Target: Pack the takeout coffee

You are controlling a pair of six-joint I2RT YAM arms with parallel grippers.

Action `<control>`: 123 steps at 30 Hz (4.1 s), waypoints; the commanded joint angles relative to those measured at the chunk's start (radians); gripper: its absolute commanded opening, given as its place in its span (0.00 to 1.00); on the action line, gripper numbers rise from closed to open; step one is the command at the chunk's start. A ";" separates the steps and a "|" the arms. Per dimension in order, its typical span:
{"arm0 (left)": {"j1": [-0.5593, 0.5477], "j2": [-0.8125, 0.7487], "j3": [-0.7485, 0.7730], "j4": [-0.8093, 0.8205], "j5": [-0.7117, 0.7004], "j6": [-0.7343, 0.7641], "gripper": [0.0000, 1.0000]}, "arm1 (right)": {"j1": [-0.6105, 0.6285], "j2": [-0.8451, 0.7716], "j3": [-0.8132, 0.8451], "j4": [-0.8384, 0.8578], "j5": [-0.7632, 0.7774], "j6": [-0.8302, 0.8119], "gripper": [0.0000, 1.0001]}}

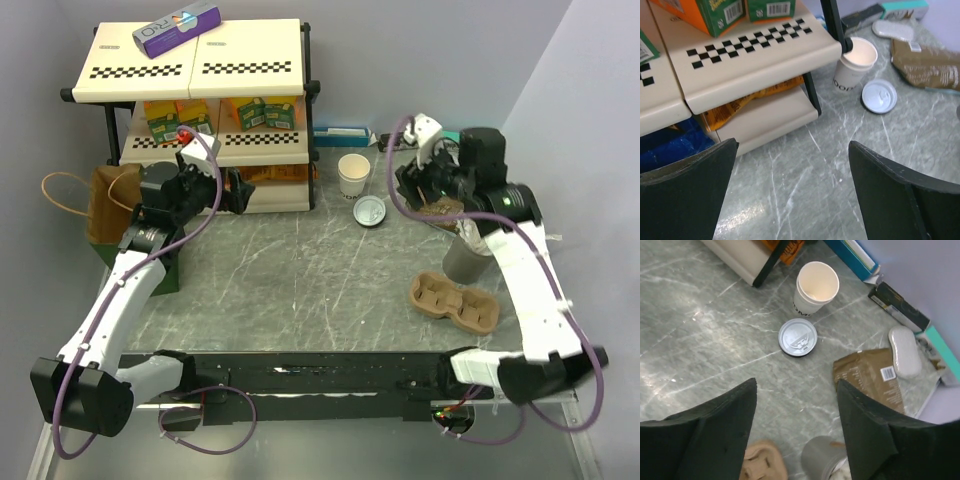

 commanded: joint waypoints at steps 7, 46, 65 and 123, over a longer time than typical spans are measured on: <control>-0.004 -0.053 -0.047 -0.054 0.057 0.072 0.99 | 0.019 0.375 0.289 -0.122 -0.139 -0.157 0.51; 0.013 -0.038 -0.018 -0.085 0.069 0.106 1.00 | 0.157 0.999 0.713 0.002 0.051 -0.020 0.50; 0.019 -0.044 -0.024 -0.088 0.063 0.104 0.99 | 0.159 1.077 0.730 0.028 0.142 0.008 0.47; 0.050 -0.066 -0.086 -0.040 0.078 0.046 0.99 | 0.156 1.031 0.713 0.034 0.200 -0.017 0.00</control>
